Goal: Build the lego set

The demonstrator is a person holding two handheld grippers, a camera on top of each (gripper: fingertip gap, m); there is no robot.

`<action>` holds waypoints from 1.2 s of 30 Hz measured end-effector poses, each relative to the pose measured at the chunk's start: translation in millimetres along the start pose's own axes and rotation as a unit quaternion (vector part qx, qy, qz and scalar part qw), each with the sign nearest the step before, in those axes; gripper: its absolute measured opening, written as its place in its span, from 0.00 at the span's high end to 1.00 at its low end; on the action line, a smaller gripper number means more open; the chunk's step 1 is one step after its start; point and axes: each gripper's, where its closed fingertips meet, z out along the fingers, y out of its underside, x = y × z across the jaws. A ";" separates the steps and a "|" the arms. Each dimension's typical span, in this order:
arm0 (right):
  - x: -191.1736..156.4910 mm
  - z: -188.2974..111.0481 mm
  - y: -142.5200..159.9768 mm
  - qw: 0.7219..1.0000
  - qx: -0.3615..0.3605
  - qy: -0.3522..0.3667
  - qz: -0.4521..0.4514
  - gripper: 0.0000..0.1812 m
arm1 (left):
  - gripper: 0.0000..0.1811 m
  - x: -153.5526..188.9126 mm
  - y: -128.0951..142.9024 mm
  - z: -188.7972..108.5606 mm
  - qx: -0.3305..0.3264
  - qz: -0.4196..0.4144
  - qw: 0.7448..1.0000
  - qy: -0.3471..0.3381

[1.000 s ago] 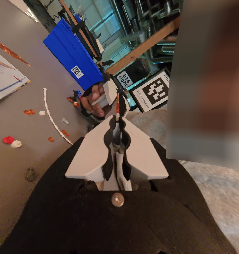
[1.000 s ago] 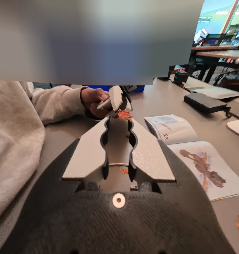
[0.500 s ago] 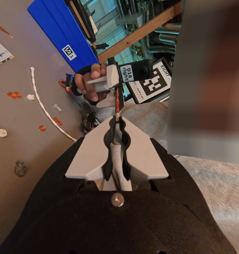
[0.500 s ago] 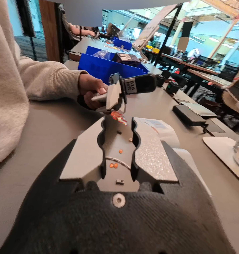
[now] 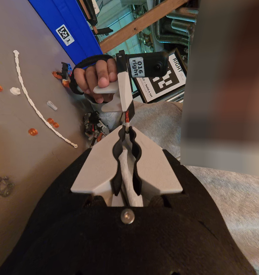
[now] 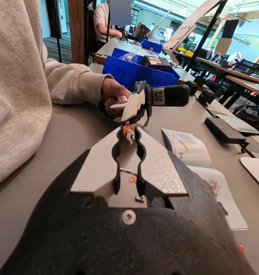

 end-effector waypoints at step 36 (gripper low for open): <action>21.4 -6.7 -6.7 0.942 0.048 -0.047 0.328 0.93 | 0.98 3.8 -20.4 -3.5 0.033 0.222 0.966 -0.126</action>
